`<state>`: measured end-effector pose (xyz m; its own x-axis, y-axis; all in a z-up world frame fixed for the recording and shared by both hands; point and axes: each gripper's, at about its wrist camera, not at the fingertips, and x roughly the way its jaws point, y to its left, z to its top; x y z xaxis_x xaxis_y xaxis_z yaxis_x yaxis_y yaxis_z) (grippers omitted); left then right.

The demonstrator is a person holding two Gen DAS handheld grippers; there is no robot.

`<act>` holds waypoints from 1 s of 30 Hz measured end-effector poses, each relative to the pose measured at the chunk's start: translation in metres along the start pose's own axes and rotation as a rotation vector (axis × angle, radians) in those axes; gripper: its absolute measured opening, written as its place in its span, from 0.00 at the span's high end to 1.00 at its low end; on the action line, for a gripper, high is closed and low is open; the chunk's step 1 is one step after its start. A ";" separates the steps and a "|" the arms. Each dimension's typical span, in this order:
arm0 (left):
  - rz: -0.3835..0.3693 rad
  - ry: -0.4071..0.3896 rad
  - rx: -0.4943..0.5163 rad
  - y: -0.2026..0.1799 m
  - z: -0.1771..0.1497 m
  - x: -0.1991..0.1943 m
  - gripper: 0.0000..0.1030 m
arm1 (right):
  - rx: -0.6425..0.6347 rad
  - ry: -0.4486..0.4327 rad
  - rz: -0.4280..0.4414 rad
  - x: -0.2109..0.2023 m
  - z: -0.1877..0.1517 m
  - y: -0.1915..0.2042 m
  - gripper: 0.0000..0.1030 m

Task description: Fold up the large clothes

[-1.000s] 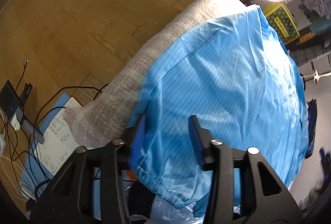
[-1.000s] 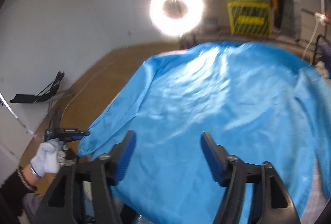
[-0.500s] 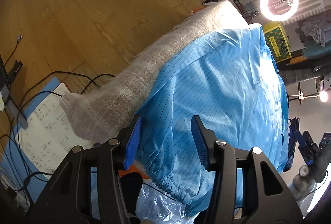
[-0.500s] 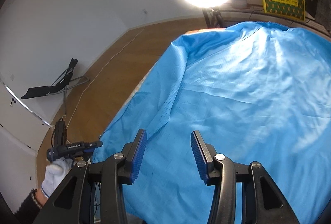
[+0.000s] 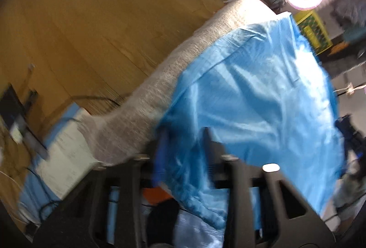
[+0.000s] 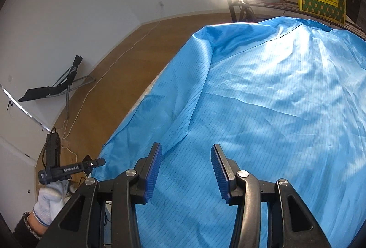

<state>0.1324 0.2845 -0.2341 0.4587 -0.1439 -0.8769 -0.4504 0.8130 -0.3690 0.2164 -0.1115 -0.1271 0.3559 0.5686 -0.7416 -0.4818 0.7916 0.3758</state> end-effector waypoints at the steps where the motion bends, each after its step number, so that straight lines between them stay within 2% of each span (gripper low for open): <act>1: -0.003 -0.009 -0.003 0.000 0.000 0.000 0.95 | 0.003 0.007 0.006 0.005 0.001 0.000 0.56; 3: -0.031 -0.032 -0.030 0.002 0.000 -0.004 0.97 | 0.019 0.020 0.025 0.011 0.000 -0.001 0.63; 9: -0.078 -0.139 -0.008 -0.008 0.007 -0.041 0.98 | 0.083 0.048 0.070 0.037 0.003 -0.005 0.70; 13: -0.115 -0.242 0.047 -0.026 0.018 -0.088 0.98 | 0.096 0.072 0.085 0.056 0.009 -0.001 0.76; 18: -0.141 -0.313 0.169 -0.064 0.026 -0.132 0.98 | 0.131 0.101 0.134 0.092 0.025 0.009 0.83; 24: -0.139 -0.316 0.329 -0.109 0.005 -0.149 0.98 | 0.147 0.109 0.169 0.138 0.043 0.028 0.83; 27: -0.152 -0.296 0.351 -0.115 -0.009 -0.148 0.98 | 0.205 0.113 0.204 0.159 0.047 0.025 0.83; 30: -0.165 -0.285 0.359 -0.117 -0.020 -0.146 0.98 | 0.225 0.117 0.220 0.158 0.041 0.019 0.81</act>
<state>0.1029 0.1994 -0.0696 0.7157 -0.1676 -0.6780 -0.0847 0.9428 -0.3224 0.2960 0.0027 -0.2145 0.1624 0.7124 -0.6827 -0.3431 0.6895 0.6379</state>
